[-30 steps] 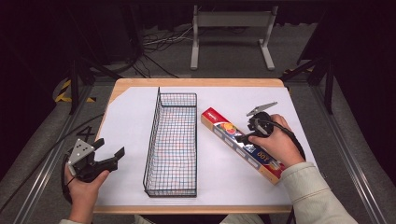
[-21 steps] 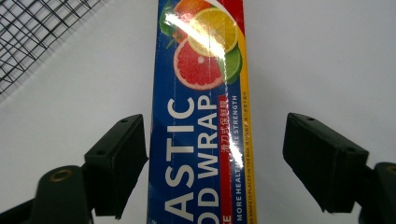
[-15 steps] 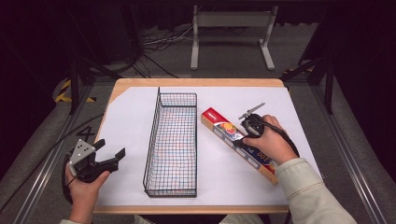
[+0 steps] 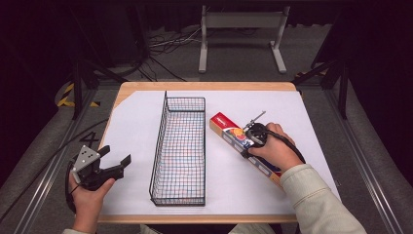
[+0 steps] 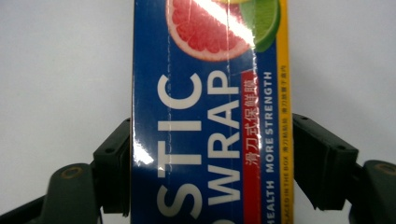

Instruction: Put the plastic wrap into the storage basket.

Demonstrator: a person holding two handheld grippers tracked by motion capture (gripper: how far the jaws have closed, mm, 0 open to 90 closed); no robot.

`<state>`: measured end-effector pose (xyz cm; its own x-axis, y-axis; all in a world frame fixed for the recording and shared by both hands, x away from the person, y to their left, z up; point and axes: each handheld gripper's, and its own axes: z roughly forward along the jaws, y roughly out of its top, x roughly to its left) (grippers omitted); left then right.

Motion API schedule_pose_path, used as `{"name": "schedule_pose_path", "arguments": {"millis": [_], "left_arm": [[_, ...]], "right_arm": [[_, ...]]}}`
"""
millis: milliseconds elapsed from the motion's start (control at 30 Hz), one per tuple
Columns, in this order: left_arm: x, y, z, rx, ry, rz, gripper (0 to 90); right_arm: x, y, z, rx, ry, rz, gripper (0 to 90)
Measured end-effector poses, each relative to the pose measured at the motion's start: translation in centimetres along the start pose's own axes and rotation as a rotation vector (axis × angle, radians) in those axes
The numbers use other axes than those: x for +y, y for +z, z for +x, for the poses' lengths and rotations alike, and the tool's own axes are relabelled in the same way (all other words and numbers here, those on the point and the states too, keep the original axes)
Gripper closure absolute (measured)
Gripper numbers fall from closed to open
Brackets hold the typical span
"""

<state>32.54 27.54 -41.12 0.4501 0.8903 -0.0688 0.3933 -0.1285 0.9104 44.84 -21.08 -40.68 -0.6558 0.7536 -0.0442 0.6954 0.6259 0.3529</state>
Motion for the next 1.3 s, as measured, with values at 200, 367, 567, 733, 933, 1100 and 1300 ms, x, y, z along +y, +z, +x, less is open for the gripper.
{"name": "schedule_pose_path", "arguments": {"millis": [200, 367, 567, 733, 933, 1100, 1300], "left_arm": [[-0.1, -0.1, 0.0, 0.000, -0.002, 0.000, 15.6], [-0.1, -0.1, 0.1, 0.000, -0.008, 0.002, 15.7], [-0.2, 0.0, 0.1, 0.001, -0.006, 0.006, 15.7], [-0.2, 0.1, 0.0, 0.001, -0.008, 0.005, 15.7], [-0.2, 0.1, 0.2, -0.003, -0.012, -0.002, 15.7], [-0.2, 0.0, 0.1, -0.010, -0.010, -0.011, 15.7], [-0.2, -0.2, 0.1, -0.020, -0.022, -0.032, 15.2]], "right_arm": [[0.2, 0.4, 0.4, -0.006, 0.004, 0.058, 38.6], [0.3, 0.4, 0.6, -0.024, 0.006, 0.061, 39.7], [0.7, -0.4, 0.6, -0.022, 0.055, 0.059, 40.0], [1.2, -1.7, 0.4, -0.029, 0.069, 0.027, 40.0], [1.7, -3.3, 0.3, -0.033, 0.125, -0.002, 40.0], [1.9, -4.1, 0.5, -0.035, 0.146, -0.005, 39.9], [2.4, -5.2, 0.8, -0.058, 0.161, -0.015, 39.9]]}}
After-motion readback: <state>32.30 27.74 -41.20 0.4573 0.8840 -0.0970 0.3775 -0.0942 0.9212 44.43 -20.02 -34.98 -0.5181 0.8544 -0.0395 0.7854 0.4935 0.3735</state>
